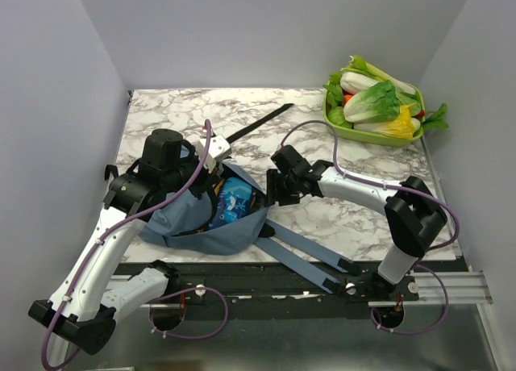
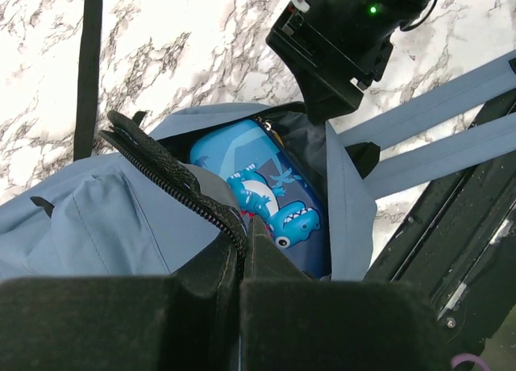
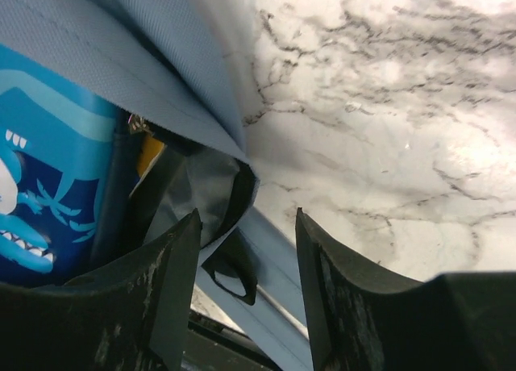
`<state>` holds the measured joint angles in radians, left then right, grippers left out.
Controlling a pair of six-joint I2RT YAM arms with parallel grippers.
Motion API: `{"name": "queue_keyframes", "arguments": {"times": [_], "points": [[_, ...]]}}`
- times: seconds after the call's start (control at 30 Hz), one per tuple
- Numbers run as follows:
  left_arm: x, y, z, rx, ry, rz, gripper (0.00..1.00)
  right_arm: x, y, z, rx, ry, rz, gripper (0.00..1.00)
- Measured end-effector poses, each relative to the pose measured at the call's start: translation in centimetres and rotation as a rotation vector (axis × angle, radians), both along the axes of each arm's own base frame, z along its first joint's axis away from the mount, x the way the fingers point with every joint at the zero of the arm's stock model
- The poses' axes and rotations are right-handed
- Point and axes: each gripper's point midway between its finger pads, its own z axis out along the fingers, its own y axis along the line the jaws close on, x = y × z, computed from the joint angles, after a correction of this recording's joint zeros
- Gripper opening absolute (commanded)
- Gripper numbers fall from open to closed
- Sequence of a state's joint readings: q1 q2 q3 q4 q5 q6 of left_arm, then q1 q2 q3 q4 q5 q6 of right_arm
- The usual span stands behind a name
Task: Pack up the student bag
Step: Adjust the student bag at the center of the board.
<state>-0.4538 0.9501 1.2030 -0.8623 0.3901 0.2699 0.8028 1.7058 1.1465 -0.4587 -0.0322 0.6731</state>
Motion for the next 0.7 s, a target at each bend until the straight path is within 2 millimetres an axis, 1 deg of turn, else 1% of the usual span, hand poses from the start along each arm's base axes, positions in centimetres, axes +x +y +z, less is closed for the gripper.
{"name": "queue_keyframes", "arguments": {"times": [0.13,0.2,0.3,0.4,0.43,0.47,0.57,0.6,0.63,0.67,0.7], "points": [[0.0,0.0,0.0,-0.002,0.002,0.000,0.01,-0.8,0.6,-0.2,0.043,0.036,0.012,0.47],[0.0,0.0,0.0,-0.003,0.002,-0.002,0.01,-1.2,1.1,-0.4,0.073,0.057,0.015,0.47],[-0.1,-0.1,0.0,-0.003,0.002,-0.003,0.01,-1.6,1.6,-1.0,0.106,0.097,0.018,0.43],[-0.1,-0.1,0.0,-0.004,0.002,-0.004,0.01,-1.9,1.9,-2.1,0.113,0.145,0.020,0.22],[-0.1,-0.1,0.0,-0.004,0.003,-0.004,0.01,-2.0,2.0,-2.5,0.112,0.160,0.020,0.07],[-0.1,-0.1,0.0,-0.004,0.003,-0.004,0.01,-2.1,2.0,-2.8,0.112,0.174,0.016,0.00],[-0.1,-0.1,0.0,-0.004,0.002,-0.004,0.02,-1.8,1.6,-2.5,0.125,0.183,-0.004,0.00],[-0.1,-0.1,0.0,-0.004,0.002,-0.003,0.01,-1.6,1.5,-1.8,0.138,0.173,-0.011,0.01],[0.0,-0.1,0.0,-0.004,0.001,-0.003,0.01,-1.3,1.4,-1.6,0.143,0.169,-0.019,0.00],[0.0,-0.1,0.1,-0.004,0.000,-0.003,0.01,-1.0,1.2,-0.9,0.152,0.154,-0.022,0.00],[0.1,-0.1,0.0,-0.004,-0.002,-0.003,0.01,-0.5,0.8,0.3,0.158,0.134,-0.033,0.00]]}}
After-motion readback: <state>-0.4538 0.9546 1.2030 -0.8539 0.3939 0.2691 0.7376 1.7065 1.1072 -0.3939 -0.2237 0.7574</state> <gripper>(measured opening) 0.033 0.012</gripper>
